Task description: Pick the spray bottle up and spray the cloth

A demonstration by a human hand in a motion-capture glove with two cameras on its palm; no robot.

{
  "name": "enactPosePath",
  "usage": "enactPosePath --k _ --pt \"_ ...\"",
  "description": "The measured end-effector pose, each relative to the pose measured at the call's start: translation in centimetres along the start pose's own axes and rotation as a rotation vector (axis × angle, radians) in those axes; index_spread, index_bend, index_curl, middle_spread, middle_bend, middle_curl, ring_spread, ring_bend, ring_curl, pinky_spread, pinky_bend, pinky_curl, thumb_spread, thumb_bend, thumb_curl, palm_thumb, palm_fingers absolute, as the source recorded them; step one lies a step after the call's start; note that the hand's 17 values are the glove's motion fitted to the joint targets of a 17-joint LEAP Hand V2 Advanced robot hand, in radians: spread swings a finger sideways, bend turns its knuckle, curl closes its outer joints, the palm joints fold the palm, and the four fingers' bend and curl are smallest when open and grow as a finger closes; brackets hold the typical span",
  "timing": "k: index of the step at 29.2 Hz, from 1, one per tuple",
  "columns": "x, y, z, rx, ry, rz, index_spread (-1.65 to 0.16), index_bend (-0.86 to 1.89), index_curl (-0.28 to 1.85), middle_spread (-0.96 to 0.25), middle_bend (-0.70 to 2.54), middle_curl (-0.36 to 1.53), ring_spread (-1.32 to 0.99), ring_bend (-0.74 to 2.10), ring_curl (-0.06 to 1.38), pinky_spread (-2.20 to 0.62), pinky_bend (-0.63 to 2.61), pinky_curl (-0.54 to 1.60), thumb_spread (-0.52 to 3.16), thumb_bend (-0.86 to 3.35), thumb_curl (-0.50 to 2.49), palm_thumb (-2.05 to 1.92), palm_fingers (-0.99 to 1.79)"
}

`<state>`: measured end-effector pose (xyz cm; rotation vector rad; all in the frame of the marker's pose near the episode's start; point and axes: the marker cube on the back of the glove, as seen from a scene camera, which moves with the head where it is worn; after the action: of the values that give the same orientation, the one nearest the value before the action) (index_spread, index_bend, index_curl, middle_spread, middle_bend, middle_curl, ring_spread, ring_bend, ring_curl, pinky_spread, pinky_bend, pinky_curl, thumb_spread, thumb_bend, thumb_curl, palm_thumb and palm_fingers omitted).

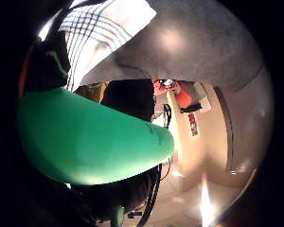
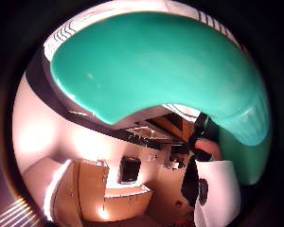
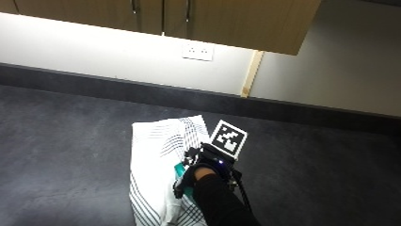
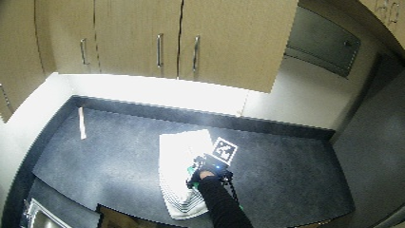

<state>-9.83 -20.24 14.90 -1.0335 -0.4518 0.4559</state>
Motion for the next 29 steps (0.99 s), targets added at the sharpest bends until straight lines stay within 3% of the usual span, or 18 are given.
enactPosePath --k 4,11,20,26,29 --pt "-0.6 0.4 0.0 0.061 -0.017 -0.061 -0.12 0.12 0.36 0.01 0.24 0.56 -0.02 0.44 0.5 0.02 0.41 0.48 0.72 -0.02 0.67 1.06 0.95" --pt "-2.1 2.0 -0.4 0.299 -0.104 -0.319 -0.12 0.13 0.35 0.01 0.24 0.56 -0.02 0.45 0.5 0.01 0.41 0.49 0.73 -0.02 0.67 1.06 0.95" --pt "-2.4 4.3 1.3 0.703 -0.387 -0.758 -0.12 0.14 0.36 0.01 0.24 0.57 -0.02 0.45 0.5 0.0 0.42 0.49 0.7 -0.02 0.68 1.08 0.99" --pt "-1.2 4.2 2.4 0.783 -0.637 -1.103 -0.11 0.15 0.37 0.01 0.24 0.57 -0.02 0.44 0.5 0.0 0.4 0.5 0.67 -0.02 0.68 1.09 0.99" --pt "-0.3 3.3 2.7 0.818 -0.69 -1.183 -0.12 0.16 0.38 0.01 0.24 0.57 -0.02 0.43 0.5 0.0 0.37 0.5 0.66 -0.02 0.68 1.09 0.97"
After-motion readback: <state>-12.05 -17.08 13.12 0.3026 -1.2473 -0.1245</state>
